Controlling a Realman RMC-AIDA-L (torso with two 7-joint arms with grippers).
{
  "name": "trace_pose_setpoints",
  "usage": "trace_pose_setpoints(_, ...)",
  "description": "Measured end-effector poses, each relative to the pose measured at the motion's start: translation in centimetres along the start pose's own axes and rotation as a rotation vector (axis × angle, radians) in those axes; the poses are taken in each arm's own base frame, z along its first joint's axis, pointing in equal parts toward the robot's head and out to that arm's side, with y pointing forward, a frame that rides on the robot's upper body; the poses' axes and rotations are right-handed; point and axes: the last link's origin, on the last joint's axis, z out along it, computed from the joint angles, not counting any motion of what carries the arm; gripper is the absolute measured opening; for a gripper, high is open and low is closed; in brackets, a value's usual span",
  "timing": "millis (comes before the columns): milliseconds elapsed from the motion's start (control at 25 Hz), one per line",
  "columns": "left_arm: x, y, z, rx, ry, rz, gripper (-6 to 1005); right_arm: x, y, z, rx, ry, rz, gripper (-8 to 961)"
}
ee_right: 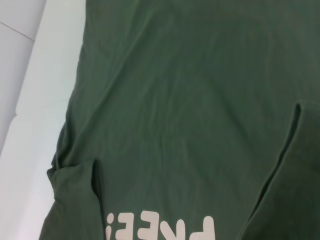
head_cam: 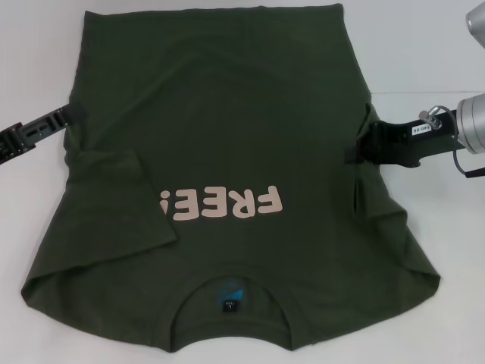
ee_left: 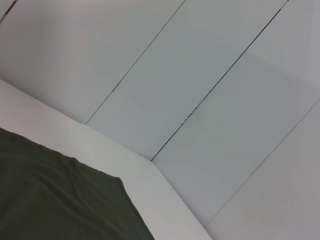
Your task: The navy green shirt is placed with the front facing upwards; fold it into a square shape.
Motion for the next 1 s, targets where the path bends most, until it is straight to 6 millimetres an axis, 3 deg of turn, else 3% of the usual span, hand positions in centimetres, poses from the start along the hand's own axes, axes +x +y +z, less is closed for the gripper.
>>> trace_pose_setpoints(800, -0.3, -0.3, -0.5, 0.011, 0.016, -0.022, 693, 0.8, 1.2, 1.3, -0.033, 0.038, -0.087, 11)
trace_pose_setpoints(1000, -0.2, -0.3, -0.5, 0.008, 0.016, -0.021, 691, 1.0, 1.6, 1.2, -0.085, 0.034, -0.097, 162)
